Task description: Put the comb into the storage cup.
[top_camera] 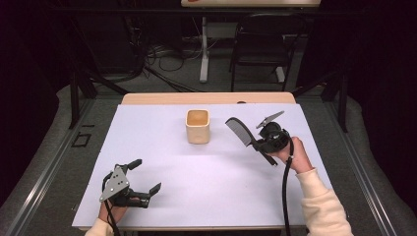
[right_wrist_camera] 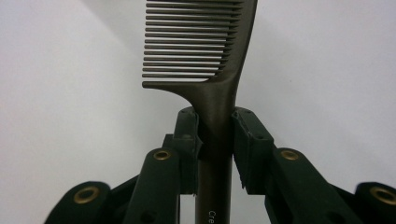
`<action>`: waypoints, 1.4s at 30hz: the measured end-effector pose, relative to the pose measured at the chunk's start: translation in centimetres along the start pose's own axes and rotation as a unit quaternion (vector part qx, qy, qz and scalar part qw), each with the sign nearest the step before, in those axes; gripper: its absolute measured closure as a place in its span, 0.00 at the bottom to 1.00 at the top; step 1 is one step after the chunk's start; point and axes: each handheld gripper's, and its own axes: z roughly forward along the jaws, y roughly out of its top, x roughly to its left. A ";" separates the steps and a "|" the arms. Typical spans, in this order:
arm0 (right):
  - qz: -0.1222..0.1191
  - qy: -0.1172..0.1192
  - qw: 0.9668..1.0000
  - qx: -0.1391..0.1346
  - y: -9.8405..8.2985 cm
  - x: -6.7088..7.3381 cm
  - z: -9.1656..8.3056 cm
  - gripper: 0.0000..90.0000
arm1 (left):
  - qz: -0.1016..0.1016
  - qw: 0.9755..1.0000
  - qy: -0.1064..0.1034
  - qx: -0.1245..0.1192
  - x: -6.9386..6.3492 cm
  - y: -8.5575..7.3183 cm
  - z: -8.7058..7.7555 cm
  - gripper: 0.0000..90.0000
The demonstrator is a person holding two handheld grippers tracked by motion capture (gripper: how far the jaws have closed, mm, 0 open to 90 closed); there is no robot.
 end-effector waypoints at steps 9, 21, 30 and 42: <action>0.010 0.010 0.999 -0.043 0.4 -0.2 -0.8 0.81 | -0.001 1.000 0.021 -0.014 0.3 0.0 -0.4 0.00; 0.008 -0.006 0.997 -0.072 0.1 -0.2 -0.2 0.81 | 0.003 1.000 0.010 -0.001 0.2 0.1 0.2 0.00; -0.015 -0.010 0.996 -0.087 1.3 1.2 0.0 0.81 | 0.001 1.000 0.017 0.008 0.0 0.0 -0.3 0.00; -0.021 -0.017 0.994 -0.104 2.1 1.8 0.7 0.81 | 0.000 1.000 0.019 0.007 0.0 -0.1 -0.4 0.00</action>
